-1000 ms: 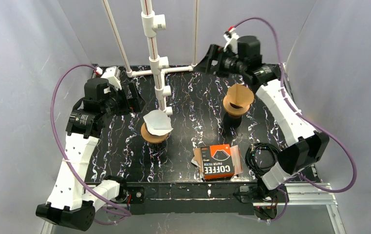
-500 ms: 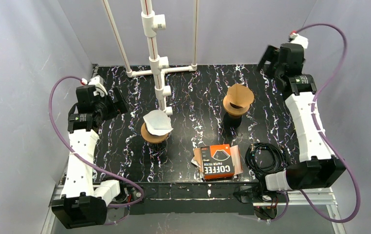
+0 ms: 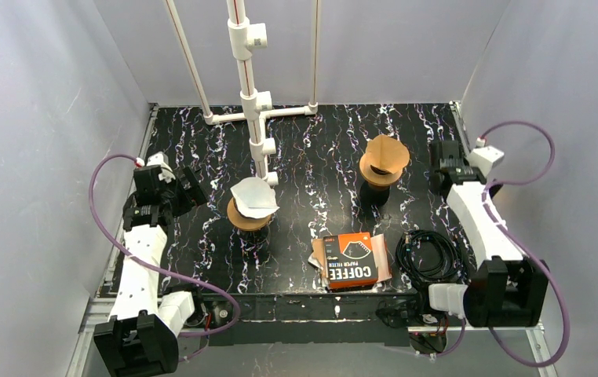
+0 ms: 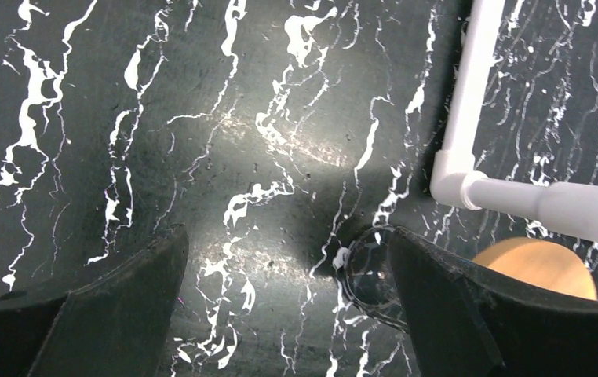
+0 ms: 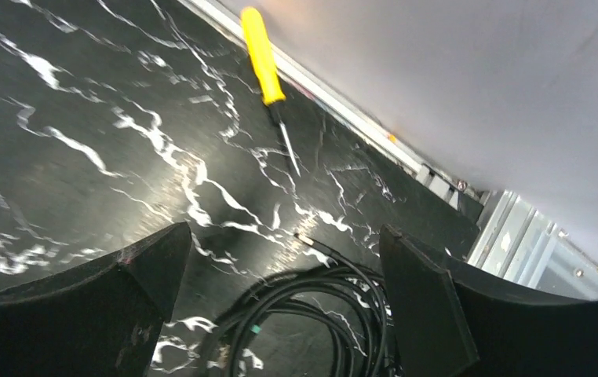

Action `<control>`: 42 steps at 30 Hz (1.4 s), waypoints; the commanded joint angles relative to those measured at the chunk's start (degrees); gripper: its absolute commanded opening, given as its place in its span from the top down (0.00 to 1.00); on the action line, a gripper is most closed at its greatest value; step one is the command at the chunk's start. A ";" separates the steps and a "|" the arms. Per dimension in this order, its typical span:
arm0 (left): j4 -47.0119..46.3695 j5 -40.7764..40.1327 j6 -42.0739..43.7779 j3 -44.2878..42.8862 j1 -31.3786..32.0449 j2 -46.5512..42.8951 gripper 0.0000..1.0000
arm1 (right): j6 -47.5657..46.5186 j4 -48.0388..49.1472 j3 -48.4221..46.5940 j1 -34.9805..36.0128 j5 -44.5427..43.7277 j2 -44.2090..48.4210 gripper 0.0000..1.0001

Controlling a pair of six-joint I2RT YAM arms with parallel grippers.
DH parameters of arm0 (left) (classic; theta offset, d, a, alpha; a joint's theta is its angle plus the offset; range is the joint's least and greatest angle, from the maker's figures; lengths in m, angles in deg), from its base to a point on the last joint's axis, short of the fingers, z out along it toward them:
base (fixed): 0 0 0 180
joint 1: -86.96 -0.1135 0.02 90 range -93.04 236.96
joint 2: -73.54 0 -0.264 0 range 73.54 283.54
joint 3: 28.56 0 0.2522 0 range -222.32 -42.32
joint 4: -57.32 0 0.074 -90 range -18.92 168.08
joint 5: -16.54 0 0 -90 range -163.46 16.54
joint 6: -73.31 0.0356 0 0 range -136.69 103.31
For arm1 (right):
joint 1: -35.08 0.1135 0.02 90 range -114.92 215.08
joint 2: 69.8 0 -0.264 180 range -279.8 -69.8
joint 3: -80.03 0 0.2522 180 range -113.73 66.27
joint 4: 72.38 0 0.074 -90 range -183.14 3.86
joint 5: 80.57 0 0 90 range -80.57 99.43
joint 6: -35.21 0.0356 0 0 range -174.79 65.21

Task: Place the coffee filter in the dripper
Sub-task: Reset both arms

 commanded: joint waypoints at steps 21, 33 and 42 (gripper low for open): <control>-39.52 -2.71 11.68 23.65 -0.70 2.21 0.02 | -15.86 51.50 47.10 -0.54 13.18 28.89 0.02; -65.15 2.29 10.23 29.63 -0.67 13.70 0.02 | -26.54 86.41 52.22 -0.48 27.05 10.86 0.02; -75.70 6.84 10.62 24.67 -0.04 27.38 0.05 | -31.99 100.58 47.25 -0.44 35.04 -5.58 0.02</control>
